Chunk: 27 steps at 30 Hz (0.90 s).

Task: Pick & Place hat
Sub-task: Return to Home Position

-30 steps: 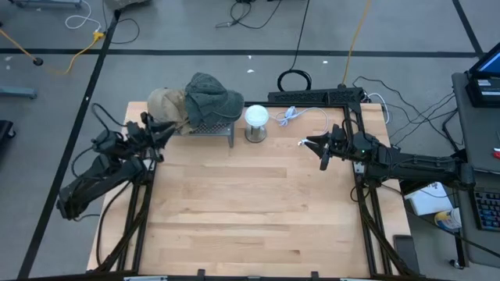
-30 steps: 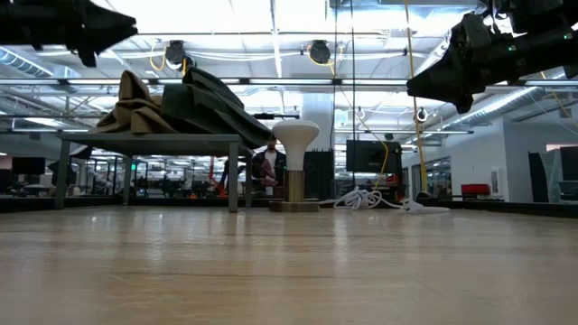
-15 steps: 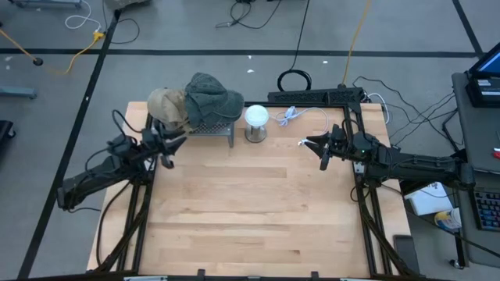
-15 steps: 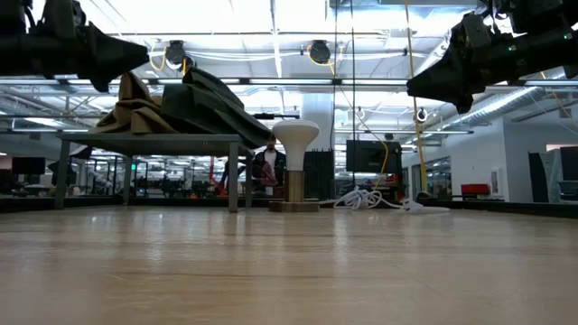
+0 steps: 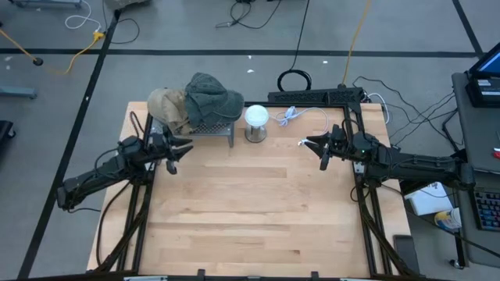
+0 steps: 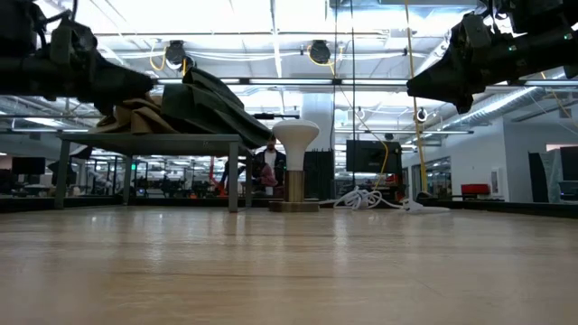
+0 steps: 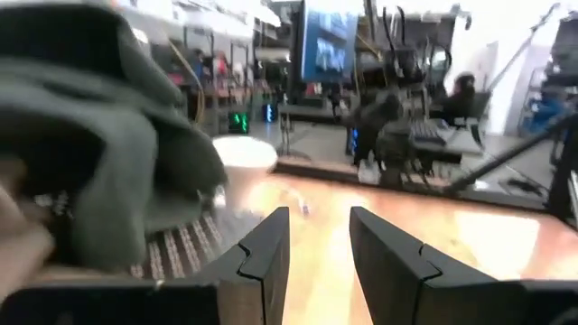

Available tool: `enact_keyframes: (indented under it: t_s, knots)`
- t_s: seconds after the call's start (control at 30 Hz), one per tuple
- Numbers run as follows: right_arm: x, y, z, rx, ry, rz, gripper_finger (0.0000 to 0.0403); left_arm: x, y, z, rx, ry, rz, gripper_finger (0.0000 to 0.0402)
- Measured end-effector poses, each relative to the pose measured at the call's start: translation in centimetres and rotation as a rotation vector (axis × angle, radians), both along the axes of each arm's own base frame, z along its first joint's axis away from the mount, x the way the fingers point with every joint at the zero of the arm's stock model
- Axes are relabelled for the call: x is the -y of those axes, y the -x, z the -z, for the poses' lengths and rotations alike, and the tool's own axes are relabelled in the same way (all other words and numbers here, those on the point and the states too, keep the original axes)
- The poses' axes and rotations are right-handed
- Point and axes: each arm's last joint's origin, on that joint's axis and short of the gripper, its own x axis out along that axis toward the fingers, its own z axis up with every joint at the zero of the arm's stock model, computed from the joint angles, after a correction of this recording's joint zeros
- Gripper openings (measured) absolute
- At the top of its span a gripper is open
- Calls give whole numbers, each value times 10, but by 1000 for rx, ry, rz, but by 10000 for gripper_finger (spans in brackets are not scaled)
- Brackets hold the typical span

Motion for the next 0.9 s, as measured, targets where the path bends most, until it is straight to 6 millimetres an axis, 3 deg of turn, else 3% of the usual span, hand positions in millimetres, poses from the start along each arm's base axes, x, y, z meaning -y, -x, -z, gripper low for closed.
enact_keyframes:
  t_s: [0.63,0.9]
  knots:
    - [-1,6,26,-248,-66,18,105,2,-9,16,-152,142,65,120]
    - [1,12,65,-234,-124,151,105,1,-11,18,-148,290,50,120]
